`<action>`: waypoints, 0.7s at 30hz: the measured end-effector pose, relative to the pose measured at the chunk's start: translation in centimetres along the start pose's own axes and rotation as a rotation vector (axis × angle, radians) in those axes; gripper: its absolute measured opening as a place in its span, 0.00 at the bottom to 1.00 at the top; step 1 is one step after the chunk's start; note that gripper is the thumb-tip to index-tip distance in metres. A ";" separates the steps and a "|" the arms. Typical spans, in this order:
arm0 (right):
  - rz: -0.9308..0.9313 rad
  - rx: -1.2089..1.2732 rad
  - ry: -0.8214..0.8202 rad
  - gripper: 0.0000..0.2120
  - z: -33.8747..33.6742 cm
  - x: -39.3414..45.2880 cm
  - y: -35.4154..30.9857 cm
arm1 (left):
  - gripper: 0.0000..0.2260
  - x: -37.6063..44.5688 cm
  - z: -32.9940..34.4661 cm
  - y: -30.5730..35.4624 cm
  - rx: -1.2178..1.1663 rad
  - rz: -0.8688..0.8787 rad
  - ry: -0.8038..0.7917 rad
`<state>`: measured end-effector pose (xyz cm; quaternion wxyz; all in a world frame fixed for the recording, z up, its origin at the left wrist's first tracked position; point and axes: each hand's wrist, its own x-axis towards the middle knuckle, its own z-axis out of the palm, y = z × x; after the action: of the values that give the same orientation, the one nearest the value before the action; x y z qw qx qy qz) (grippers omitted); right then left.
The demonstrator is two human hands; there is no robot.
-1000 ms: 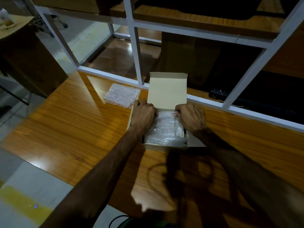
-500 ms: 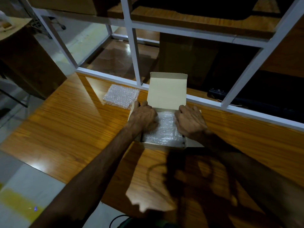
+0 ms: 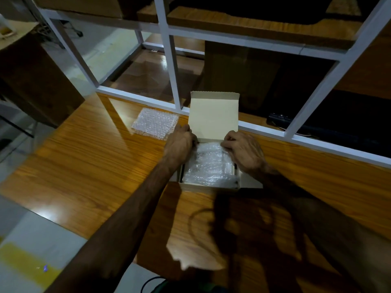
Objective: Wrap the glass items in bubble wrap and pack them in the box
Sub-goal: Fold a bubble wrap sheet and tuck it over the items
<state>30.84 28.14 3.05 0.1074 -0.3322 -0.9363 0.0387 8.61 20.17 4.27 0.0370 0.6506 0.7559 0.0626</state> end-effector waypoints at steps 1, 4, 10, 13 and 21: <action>-0.008 0.022 -0.005 0.08 -0.2 0.0 0.0 | 0.09 0.0 0.2 -0.2 -0.056 -0.012 0.021; -0.050 0.052 -0.041 0.07 -1.0 0.0 0.5 | 0.08 0.3 0.8 -0.4 -0.114 -0.027 0.079; 0.058 -0.020 -0.095 0.12 -0.3 0.2 -0.1 | 0.11 0.6 1.4 0.0 -0.227 -0.118 0.135; 0.082 -0.001 -0.102 0.15 -0.3 0.3 -0.1 | 0.16 0.4 1.2 0.0 -0.225 -0.143 0.118; 0.248 0.329 0.003 0.07 -0.7 0.4 0.2 | 0.13 -1.3 1.3 1.0 0.006 0.040 0.183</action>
<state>30.80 28.52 3.77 0.1559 -0.4230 -0.8691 0.2034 10.00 19.08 3.13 -0.0354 0.6574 0.7430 0.1205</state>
